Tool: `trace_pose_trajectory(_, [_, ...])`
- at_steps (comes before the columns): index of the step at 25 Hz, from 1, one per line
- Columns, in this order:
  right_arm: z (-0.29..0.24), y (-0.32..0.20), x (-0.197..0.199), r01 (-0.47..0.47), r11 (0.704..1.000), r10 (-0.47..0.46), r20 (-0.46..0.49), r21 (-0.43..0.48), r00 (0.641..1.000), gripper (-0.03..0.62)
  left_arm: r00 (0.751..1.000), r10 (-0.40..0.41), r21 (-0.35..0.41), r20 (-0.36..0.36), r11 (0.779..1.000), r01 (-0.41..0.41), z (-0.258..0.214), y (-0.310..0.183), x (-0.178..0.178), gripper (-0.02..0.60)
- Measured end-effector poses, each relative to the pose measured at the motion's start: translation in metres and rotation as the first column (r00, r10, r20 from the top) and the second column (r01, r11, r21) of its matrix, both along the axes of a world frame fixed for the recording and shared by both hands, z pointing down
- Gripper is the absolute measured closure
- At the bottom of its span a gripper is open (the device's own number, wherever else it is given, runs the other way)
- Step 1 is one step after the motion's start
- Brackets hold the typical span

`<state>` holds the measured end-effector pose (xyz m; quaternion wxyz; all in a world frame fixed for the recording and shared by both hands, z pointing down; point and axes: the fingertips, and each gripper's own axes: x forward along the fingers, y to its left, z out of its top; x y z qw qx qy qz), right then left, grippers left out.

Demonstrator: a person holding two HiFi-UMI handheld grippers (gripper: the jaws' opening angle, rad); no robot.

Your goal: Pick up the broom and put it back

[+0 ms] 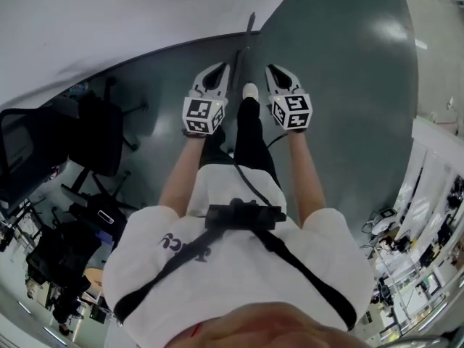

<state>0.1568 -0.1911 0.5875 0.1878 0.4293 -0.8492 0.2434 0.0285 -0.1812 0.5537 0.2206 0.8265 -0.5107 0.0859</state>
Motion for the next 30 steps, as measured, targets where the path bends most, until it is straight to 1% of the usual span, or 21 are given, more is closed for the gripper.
trace_pose_trajectory(5, [0.057, -0.025, 0.006, 0.066, 0.996, -0.07, -0.057, -0.065, 0.996, 0.585, 1.0, 0.0, -0.028, 0.027, 1.0, 0.001, 0.041, -0.021, 0.003, 0.572])
trace_pose_trajectory(9, [0.092, -0.046, 0.006, 0.126, 0.988, -0.132, -0.059, -0.083, 0.99, 0.585, 1.0, -0.022, -0.063, 0.017, 0.998, 0.023, 0.072, -0.035, 0.008, 0.572])
trace_pose_trajectory(13, [0.121, -0.069, 0.004, 0.177, 0.98, -0.181, -0.034, -0.09, 0.983, 0.583, 0.999, -0.036, -0.083, 0.015, 0.996, 0.037, 0.099, -0.049, 0.006, 0.572])
trace_pose_trajectory(14, [0.128, -0.074, 0.002, 0.193, 0.977, -0.196, -0.025, -0.092, 0.98, 0.57, 0.999, -0.039, -0.086, 0.015, 0.995, 0.04, 0.104, -0.052, 0.005, 0.572])
trace_pose_trajectory(15, [0.134, -0.078, 0.001, 0.212, 0.973, -0.214, -0.015, -0.095, 0.977, 0.517, 0.999, -0.042, -0.089, 0.014, 0.995, 0.043, 0.109, -0.055, 0.005, 0.572])
trace_pose_trajectory(17, [0.147, -0.086, -0.003, 0.252, 0.962, -0.253, 0.005, -0.104, 0.968, 0.486, 0.999, -0.043, -0.095, 0.013, 0.995, 0.044, 0.117, -0.06, 0.006, 0.572])
trace_pose_trajectory(21, [0.164, -0.109, -0.015, 0.331, 0.939, -0.322, 0.091, -0.096, 0.942, 0.353, 0.999, -0.028, -0.089, 0.017, 0.996, 0.029, 0.129, -0.076, 0.007, 0.572])
trace_pose_trajectory(23, [0.171, -0.118, -0.018, 0.366, 0.925, -0.353, 0.125, -0.099, 0.927, 0.339, 1.0, -0.023, -0.085, 0.019, 0.996, 0.025, 0.13, -0.08, 0.007, 0.572])
trace_pose_trajectory(27, [0.199, -0.136, -0.027, 0.438, 0.889, -0.422, 0.134, -0.132, 0.897, 0.339, 1.0, -0.024, -0.075, 0.006, 0.997, 0.025, 0.137, -0.086, 0.001, 0.572])
trace_pose_trajectory(30, [0.222, -0.149, -0.037, 0.478, 0.863, -0.455, 0.162, -0.162, 0.876, 0.339, 1.0, -0.016, -0.069, 0.007, 0.997, 0.017, 0.145, -0.088, 0.0, 0.572])
